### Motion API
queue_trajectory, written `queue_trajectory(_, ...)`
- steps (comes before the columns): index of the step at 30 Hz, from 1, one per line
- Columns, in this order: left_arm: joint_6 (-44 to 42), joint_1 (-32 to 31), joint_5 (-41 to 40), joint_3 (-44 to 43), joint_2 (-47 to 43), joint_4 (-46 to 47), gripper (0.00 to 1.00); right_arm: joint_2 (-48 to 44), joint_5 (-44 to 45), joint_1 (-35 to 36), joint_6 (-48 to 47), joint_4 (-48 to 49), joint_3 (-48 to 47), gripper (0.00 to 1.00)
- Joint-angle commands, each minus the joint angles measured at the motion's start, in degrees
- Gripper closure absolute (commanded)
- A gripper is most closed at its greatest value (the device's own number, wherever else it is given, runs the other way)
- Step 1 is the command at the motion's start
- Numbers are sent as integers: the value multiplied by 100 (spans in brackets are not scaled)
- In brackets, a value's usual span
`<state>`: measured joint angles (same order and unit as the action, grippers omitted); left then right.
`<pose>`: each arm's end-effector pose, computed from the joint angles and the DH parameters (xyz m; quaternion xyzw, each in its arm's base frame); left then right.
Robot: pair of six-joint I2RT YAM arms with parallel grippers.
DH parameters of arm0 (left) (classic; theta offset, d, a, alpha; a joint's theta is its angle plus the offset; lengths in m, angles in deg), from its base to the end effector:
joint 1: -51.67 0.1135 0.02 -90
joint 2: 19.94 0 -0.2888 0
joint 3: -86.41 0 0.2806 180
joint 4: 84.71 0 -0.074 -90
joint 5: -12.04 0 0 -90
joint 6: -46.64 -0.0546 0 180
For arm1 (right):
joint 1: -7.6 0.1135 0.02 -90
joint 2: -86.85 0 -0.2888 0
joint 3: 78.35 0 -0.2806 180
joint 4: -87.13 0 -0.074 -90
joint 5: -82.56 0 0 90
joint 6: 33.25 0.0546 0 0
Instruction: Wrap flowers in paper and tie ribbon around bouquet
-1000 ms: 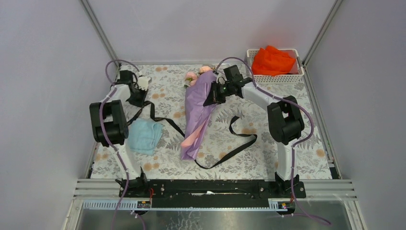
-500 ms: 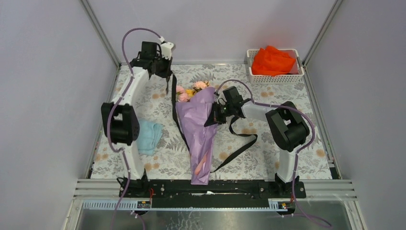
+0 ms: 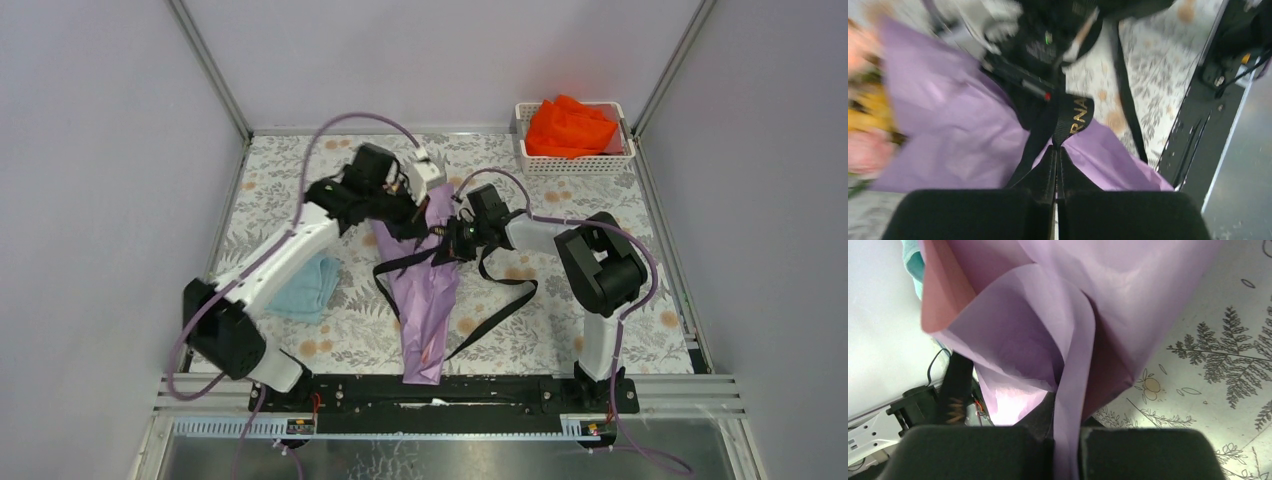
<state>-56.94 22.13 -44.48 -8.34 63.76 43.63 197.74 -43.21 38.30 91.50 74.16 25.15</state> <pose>0.2935 -0.2010 0.3765 0.4316 0.7649 -0.3147 0.3599 0.3575 0.2494 0.1378 -0.0803 0.8899 0.4277 0.1364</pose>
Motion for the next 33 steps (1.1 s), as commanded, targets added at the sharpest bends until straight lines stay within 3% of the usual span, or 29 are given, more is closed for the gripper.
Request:
queue_trajectory(1, 55, -96, -202, 688, 843, 175, 100, -154, 373, -11, 97, 255, 115, 95)
queue_trajectory(7, 346, -148, -375, 836, 1863, 537, 100, -253, 470, -13, 243, 319, 208, 84)
queue_trajectory(13, 462, -157, -746, 959, 2371, 838, 100, -791, 951, -11, 232, 116, 256, 64)
queue_trajectory(19, 444, -157, -873, 1059, 2596, 914, 100, -1627, 2450, -32, -851, -1735, -196, 44)
queue_trajectory(25, 471, -157, -787, 1114, 2649, 1017, 100, -1934, 3314, -324, -1452, -2566, 100, 19)
queue_trajectory(28, 458, -157, -791, 1143, 2614, 1021, 100, -1513, 3179, -345, -1621, -2857, 32, 15)
queue_trajectory(33, 427, -157, -868, 1180, 2523, 1024, 100, -1035, 2741, -346, -1674, -2671, 88, 19)
